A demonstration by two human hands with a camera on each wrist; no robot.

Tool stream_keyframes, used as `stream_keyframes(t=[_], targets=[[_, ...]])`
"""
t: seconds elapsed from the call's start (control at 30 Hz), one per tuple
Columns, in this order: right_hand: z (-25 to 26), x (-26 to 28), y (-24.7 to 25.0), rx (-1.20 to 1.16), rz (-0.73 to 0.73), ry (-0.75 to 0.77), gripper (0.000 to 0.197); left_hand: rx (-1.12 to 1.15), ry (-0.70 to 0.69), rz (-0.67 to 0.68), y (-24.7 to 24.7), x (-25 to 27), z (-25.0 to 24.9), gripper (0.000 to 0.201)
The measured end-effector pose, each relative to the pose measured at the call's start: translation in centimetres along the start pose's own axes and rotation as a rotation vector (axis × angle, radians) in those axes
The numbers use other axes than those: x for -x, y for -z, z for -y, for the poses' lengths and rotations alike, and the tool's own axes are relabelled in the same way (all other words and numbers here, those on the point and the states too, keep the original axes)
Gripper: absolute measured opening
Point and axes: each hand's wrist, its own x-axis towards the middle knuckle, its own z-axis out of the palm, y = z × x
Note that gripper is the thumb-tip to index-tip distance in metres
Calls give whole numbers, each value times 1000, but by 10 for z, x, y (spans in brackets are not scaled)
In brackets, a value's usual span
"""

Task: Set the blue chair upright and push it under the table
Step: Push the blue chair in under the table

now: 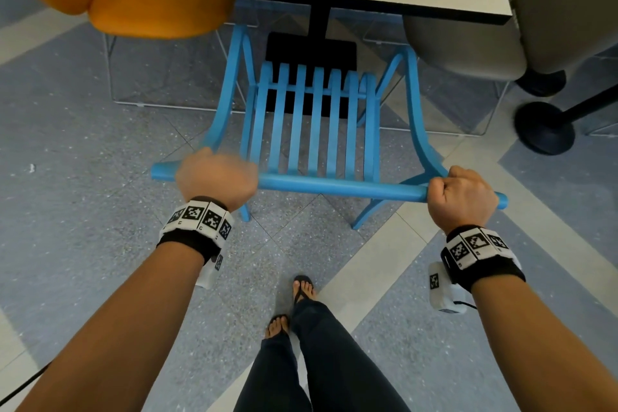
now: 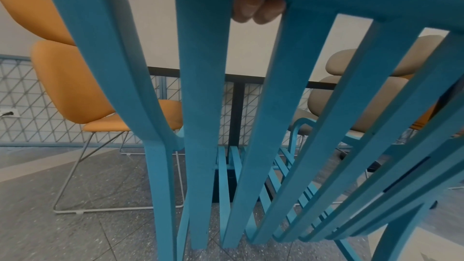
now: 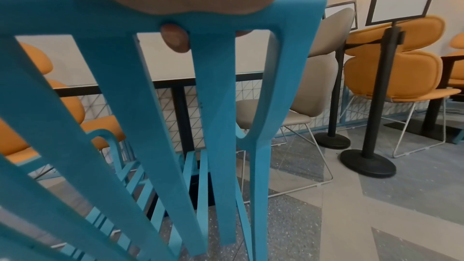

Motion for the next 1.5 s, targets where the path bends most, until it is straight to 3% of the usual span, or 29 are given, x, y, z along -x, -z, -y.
stream_keyframes(t=[0.3, 1.03, 1.5], targets=[[1, -18, 0, 21, -59, 17, 29, -39, -27, 53, -6, -16, -5, 44], [4, -15, 2, 27, -35, 21, 28, -20, -25, 129, -5, -13, 1, 46], [11, -16, 4, -12, -62, 42, 30, 13, -8, 63, -3, -15, 2, 47]])
